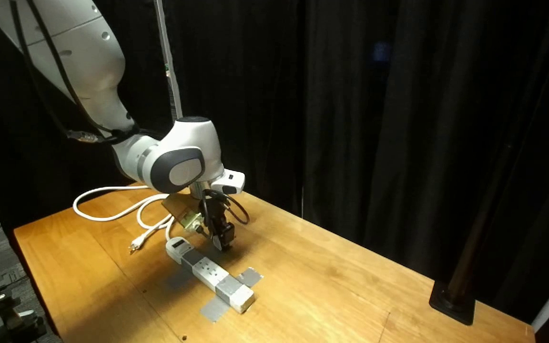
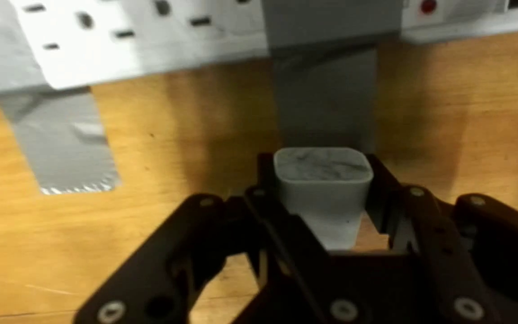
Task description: Plug in the charger head into the extension cord
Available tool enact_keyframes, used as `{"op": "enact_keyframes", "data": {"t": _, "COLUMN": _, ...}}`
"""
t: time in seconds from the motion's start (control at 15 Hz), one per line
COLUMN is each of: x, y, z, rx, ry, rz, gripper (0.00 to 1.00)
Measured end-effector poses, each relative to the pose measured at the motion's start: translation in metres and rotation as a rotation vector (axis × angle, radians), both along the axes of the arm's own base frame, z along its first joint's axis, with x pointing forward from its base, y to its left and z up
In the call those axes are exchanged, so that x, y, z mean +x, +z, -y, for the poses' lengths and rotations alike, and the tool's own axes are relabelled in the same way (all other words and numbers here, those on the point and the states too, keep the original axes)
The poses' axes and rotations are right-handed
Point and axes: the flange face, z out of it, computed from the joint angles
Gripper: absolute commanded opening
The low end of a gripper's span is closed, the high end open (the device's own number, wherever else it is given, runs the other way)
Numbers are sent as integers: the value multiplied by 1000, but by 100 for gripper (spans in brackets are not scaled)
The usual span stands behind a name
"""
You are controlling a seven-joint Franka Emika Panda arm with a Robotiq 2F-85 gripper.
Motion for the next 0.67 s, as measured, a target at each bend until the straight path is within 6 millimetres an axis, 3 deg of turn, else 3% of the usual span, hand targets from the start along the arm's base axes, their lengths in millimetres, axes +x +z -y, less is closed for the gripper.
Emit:
{"op": "enact_keyframes", "data": {"t": 0.4, "x": -22, "y": 77, "z": 41, "rx": -44, "ry": -163, "rz": -224, "gripper": 23}}
{"op": "enact_keyframes", "data": {"t": 0.67, "x": -50, "y": 96, "z": 48, "rx": -35, "ry": -207, "rz": -495, "gripper": 23}}
